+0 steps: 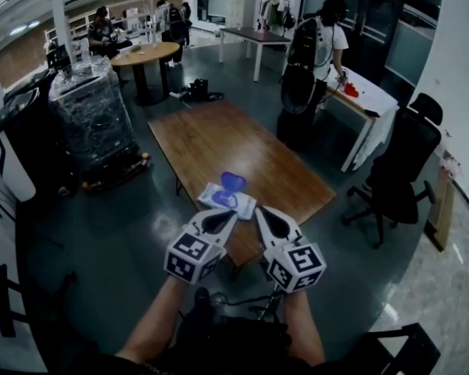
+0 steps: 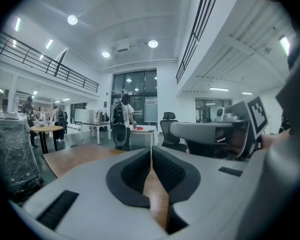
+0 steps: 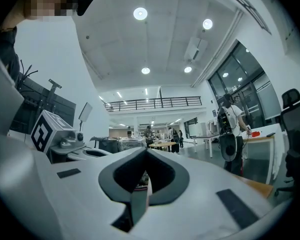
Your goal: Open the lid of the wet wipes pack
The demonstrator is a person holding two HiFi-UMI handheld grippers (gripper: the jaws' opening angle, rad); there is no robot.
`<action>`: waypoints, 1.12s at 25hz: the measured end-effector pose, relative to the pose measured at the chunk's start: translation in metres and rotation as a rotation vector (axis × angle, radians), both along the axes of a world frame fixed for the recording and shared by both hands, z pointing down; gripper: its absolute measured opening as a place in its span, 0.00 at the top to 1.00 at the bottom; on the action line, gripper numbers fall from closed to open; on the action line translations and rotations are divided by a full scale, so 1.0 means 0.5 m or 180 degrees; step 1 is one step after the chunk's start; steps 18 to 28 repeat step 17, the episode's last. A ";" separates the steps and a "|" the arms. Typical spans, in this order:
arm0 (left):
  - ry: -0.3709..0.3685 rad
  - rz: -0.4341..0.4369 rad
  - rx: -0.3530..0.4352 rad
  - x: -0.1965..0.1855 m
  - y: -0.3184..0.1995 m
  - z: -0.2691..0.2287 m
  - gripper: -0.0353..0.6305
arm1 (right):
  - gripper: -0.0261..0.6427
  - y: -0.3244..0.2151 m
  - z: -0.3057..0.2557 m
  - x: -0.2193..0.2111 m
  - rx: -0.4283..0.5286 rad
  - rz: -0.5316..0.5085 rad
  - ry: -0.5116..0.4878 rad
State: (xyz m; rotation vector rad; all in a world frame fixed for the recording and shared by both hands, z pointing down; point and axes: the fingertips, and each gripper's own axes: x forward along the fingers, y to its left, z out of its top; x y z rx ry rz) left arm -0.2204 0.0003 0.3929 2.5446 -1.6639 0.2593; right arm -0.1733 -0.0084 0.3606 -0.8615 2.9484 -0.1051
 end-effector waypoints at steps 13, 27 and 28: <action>-0.0024 -0.0021 0.0053 -0.004 0.026 -0.006 0.94 | 0.94 0.030 -0.013 -0.004 0.0074 -0.0033 -0.0017; -0.0014 -0.0037 0.0057 -0.005 0.031 -0.009 0.94 | 0.94 0.035 -0.011 -0.005 0.0082 -0.0043 -0.0018; -0.0014 -0.0037 0.0057 -0.005 0.031 -0.009 0.94 | 0.94 0.035 -0.011 -0.005 0.0082 -0.0043 -0.0018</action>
